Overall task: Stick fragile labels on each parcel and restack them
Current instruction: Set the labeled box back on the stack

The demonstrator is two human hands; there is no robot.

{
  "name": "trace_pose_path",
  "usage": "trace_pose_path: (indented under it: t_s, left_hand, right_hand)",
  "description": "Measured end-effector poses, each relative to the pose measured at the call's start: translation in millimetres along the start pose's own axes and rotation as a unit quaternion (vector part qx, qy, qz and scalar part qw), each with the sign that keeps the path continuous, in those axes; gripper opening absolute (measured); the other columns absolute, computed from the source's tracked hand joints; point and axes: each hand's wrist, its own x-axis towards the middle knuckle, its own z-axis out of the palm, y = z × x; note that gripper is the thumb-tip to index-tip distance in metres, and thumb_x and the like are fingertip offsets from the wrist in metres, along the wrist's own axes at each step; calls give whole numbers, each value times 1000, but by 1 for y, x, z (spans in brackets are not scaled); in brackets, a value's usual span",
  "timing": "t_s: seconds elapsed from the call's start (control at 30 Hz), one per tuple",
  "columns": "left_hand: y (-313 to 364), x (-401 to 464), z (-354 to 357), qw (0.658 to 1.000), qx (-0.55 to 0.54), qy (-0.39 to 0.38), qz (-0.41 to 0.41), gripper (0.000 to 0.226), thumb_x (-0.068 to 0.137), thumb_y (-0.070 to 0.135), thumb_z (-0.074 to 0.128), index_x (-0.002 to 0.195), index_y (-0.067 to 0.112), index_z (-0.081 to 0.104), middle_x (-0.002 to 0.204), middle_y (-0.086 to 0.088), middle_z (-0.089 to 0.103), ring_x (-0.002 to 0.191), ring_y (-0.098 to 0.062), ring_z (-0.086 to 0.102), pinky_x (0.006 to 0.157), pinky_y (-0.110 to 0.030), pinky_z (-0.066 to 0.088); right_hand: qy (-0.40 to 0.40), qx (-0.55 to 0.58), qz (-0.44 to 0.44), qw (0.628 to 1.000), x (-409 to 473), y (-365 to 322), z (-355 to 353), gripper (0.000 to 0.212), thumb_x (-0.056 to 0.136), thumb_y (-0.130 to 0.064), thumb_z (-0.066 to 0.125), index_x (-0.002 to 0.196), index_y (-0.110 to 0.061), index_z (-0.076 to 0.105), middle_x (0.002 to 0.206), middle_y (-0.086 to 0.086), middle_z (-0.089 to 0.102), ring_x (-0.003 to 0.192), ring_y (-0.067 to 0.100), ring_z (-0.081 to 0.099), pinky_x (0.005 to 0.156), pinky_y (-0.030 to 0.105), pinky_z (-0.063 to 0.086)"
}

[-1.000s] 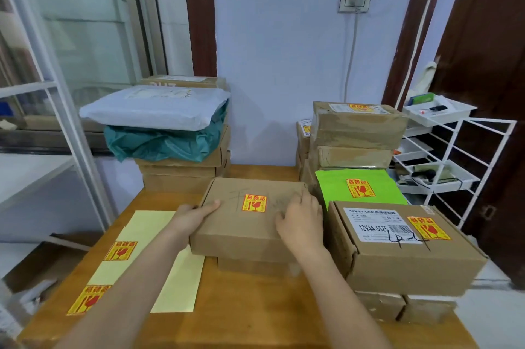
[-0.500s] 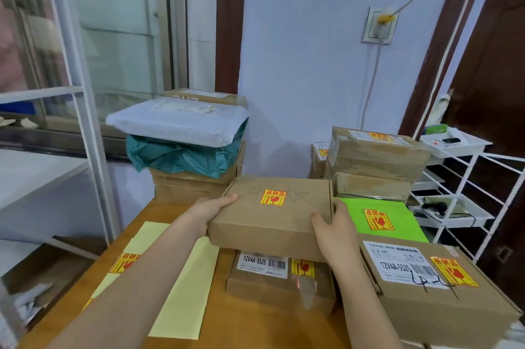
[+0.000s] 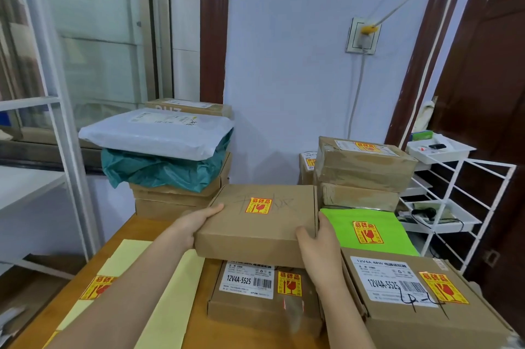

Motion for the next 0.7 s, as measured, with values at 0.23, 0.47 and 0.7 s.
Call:
trace_pose_path:
  t_s: [0.23, 0.47, 0.7]
  left_hand:
    - [-1, 5, 10, 999, -37, 24, 17, 28, 80, 25, 75, 84, 8, 54, 81, -14, 60, 72, -26, 57, 59, -35, 45]
    - [-1, 15, 16, 995, -43, 70, 51, 54, 75, 24, 80, 109, 8, 42, 90, -13, 57, 86, -30, 56, 76, -41, 47]
    - [-2, 29, 28, 994, -20, 92, 49, 52, 78, 29, 77, 114, 9, 45, 86, -10, 52, 91, -30, 51, 83, -41, 44]
  right_hand:
    - [11, -31, 28, 999, 13, 14, 9, 63, 80, -26, 50, 139, -6, 40, 136, 11, 51, 125, 28, 48, 104, 47, 42]
    - [7, -58, 47, 997, 8, 20, 19, 58, 88, -12, 52, 142, -1, 35, 146, 15, 38, 135, 29, 35, 112, 44, 32]
    - [-30, -212, 12, 977, 2, 27, 30, 61, 96, -22, 45, 148, -3, 19, 159, 11, 9, 145, 27, 6, 118, 33, 9]
